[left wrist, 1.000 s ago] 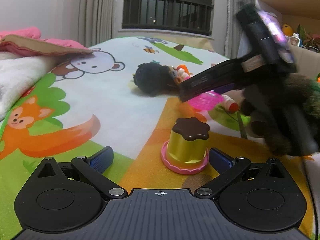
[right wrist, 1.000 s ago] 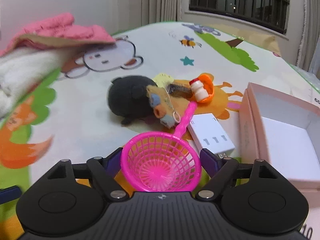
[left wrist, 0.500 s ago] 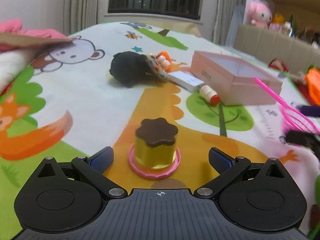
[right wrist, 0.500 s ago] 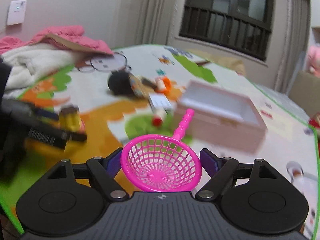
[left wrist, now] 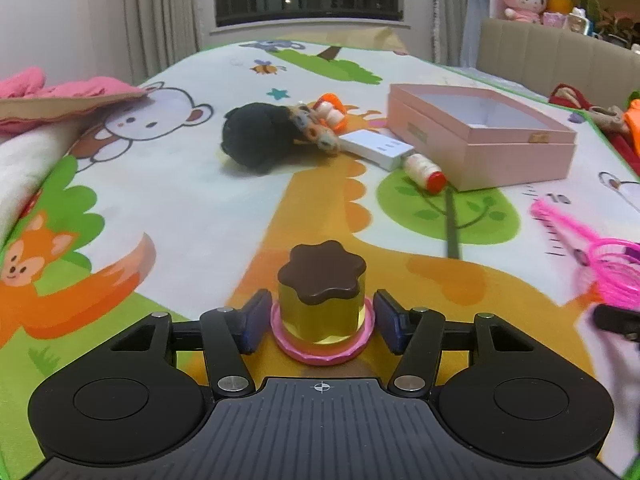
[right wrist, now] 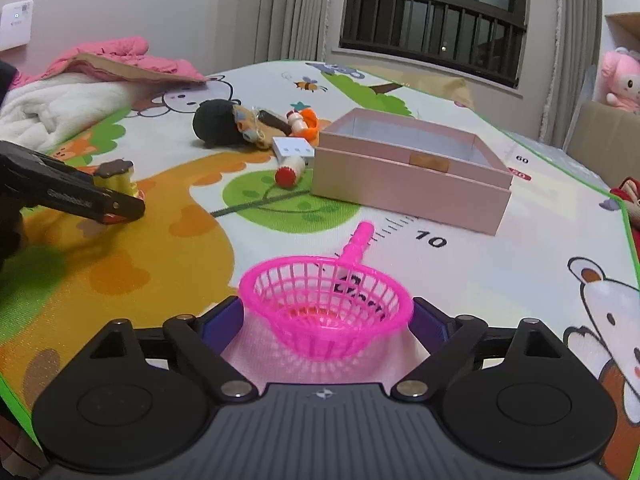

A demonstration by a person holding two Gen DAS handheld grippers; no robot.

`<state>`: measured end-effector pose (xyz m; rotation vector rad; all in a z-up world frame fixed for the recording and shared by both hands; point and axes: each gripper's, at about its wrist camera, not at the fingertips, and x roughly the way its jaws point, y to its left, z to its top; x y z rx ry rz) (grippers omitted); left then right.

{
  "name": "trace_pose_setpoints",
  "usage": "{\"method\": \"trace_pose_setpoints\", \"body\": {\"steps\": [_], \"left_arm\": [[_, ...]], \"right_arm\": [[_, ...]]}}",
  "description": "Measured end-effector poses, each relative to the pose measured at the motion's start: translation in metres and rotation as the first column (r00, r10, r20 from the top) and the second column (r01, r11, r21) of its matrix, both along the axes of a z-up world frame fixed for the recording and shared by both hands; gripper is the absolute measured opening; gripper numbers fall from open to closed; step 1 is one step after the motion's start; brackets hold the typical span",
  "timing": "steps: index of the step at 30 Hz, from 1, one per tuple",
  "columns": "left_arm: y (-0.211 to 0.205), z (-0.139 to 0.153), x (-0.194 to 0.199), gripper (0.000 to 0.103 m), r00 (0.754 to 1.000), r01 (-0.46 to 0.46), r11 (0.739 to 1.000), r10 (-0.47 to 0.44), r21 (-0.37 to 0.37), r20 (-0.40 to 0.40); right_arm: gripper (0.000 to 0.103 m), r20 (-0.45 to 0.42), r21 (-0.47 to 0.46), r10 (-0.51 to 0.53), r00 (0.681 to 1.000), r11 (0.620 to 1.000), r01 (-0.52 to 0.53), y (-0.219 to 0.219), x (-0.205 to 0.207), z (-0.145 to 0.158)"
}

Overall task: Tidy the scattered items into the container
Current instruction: 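Carry the toy cake and pink net into the pink box and release both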

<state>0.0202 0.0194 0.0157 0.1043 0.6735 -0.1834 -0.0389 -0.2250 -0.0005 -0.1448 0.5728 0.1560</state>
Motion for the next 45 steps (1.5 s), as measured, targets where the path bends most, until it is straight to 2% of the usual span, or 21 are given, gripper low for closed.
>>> {"method": "trace_pose_setpoints", "body": {"steps": [1,3,6,9,10,12,14,17,20,22,23,24,29,34,38,41,45], "left_arm": [[-0.002,0.002,-0.003,0.061,1.000,0.016,1.000,-0.016,-0.008,-0.004],[-0.010,0.006,-0.012,0.061,0.999,0.053,0.998,-0.053,-0.017,-0.003],[-0.027,0.009,-0.025,0.061,0.994,0.110,0.994,-0.110,-0.017,0.001],[-0.043,0.011,-0.035,0.061,0.986,0.168,0.985,-0.168,-0.026,0.011],[-0.048,0.012,-0.037,0.061,0.983,0.183,0.983,-0.182,-0.026,0.015],[-0.054,0.013,-0.039,0.061,0.980,0.198,0.980,-0.198,-0.022,0.024],[-0.058,0.011,-0.039,0.061,0.979,0.204,0.979,-0.203,-0.011,0.024],[-0.058,0.007,-0.038,0.061,0.980,0.199,0.980,-0.198,-0.013,0.003],[-0.055,0.005,-0.039,0.061,0.981,0.194,0.981,-0.194,-0.015,-0.008],[-0.052,0.006,-0.042,0.061,0.981,0.192,0.981,-0.192,-0.018,-0.012],[-0.051,0.006,-0.043,0.061,0.981,0.192,0.981,-0.192,-0.020,-0.014],[-0.050,0.007,-0.043,0.061,0.981,0.194,0.981,-0.194,-0.021,-0.014],[-0.053,0.014,-0.041,0.061,0.975,0.222,0.975,-0.223,-0.029,-0.003],[-0.072,0.040,-0.024,0.061,0.957,0.285,0.958,-0.282,-0.039,0.068],[-0.090,0.073,0.007,0.061,0.933,0.334,0.941,-0.322,-0.055,0.162],[-0.107,0.089,0.042,0.061,0.916,0.362,0.928,-0.339,-0.082,0.213],[-0.128,0.100,0.107,0.061,0.922,0.364,0.916,-0.328,-0.167,0.207]], "right_arm": [[0.086,0.002,0.003,0.003,1.000,1.000,-0.003,0.000,-0.001,0.001],[0.070,0.004,0.005,0.014,1.000,1.000,-0.014,-0.001,-0.002,0.004],[0.064,0.003,-0.005,0.018,1.000,1.000,-0.018,-0.004,-0.004,0.009],[0.065,-0.009,-0.029,0.008,1.000,1.000,-0.009,-0.008,-0.003,0.011],[0.068,-0.016,-0.032,0.008,1.000,0.999,-0.009,-0.009,-0.003,0.011],[0.093,-0.014,-0.019,-0.001,1.000,1.000,0.001,-0.013,-0.004,0.013],[0.096,0.002,-0.010,0.001,1.000,1.000,-0.001,-0.013,-0.003,0.017],[0.096,-0.001,-0.019,0.010,1.000,1.000,-0.010,-0.010,0.006,0.020],[0.096,-0.051,-0.011,0.008,0.999,1.000,-0.008,-0.009,0.023,0.015],[0.086,-0.073,-0.007,-0.006,0.997,1.000,0.006,-0.009,0.030,0.012],[0.076,-0.083,-0.003,-0.009,0.996,1.000,0.009,-0.010,0.032,0.011],[0.073,-0.092,0.002,-0.010,0.996,1.000,0.010,-0.011,0.032,0.011],[0.073,-0.068,0.008,0.017,0.998,1.000,-0.016,-0.015,0.019,0.022],[0.073,-0.010,0.017,0.047,0.999,0.999,-0.047,-0.025,0.006,0.051],[0.073,0.131,-0.025,0.024,0.991,0.999,-0.021,-0.034,0.006,0.079],[0.073,0.265,-0.104,-0.021,0.964,0.993,0.050,-0.039,0.031,0.090],[0.073,0.328,-0.126,-0.059,0.943,0.986,0.106,-0.052,0.091,0.092]]}}
